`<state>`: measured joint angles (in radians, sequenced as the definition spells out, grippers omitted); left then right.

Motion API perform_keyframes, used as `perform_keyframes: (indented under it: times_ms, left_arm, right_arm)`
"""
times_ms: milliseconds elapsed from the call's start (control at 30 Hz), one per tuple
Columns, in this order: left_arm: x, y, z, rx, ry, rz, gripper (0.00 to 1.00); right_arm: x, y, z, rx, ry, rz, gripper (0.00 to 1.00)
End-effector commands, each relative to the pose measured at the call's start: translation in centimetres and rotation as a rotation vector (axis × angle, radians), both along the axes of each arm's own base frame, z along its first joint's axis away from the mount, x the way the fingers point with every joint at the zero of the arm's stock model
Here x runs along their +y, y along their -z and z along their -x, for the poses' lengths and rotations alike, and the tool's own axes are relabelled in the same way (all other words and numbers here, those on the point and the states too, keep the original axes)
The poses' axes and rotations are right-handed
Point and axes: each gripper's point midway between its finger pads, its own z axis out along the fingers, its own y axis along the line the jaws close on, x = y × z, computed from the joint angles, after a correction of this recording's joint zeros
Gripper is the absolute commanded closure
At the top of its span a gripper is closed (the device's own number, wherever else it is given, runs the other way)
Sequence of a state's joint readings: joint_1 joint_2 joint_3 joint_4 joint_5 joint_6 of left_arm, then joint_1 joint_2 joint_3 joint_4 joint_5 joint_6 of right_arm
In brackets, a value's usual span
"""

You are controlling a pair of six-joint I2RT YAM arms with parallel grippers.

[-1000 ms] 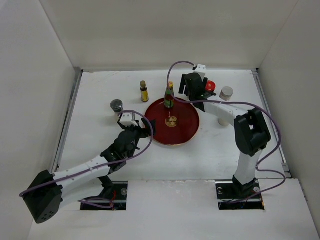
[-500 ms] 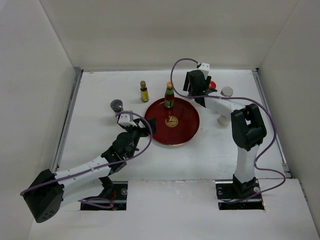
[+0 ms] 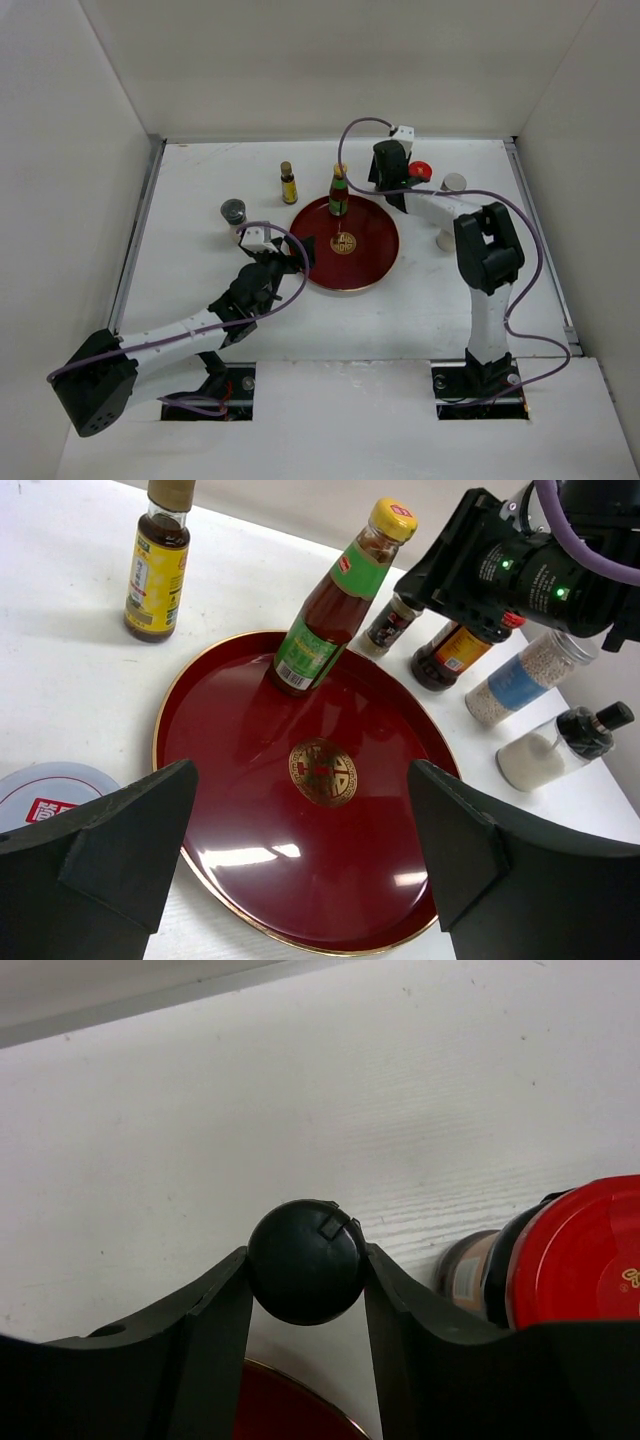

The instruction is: Organize the condiment bottles

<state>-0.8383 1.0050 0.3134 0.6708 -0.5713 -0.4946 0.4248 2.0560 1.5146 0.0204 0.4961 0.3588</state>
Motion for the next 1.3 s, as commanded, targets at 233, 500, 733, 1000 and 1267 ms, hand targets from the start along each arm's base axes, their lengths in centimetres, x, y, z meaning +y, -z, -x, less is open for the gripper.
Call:
perform_keyframes:
  times_ms: [233,500,733,1000,1267]
  left_arm:
    - [0.7,-1.2,-0.3,-0.038,-0.022,0.048,0.17]
    - [1.9,-2.1,-0.7,-0.014,-0.072,0.03,0.19]
    - [3.3,-4.7,-0.7,-0.017,-0.125,0.033,0.19]
    - [4.4,-7.5,-2.1,-0.031,-0.203,0.044,0.19]
    - [5.6,-9.7,-6.6,0.013,-0.289,-0.002,0.18]
  right_arm:
    - [0.4,-9.0,5.0,-0.227,-0.041,-0.062,0.58]
    - [5.5,-5.1,8.8,-0.15,-0.155,-0.064,0.58]
    - [7.2,-3.4,8.2,-0.128,-0.178,-0.06,0.58]
    - [7.5,-0.3,8.9,-0.076,-0.168,-0.057,0.35]
    - [5.4,-6.1,11.9,-0.171,-0.157,-0.138,0.12]
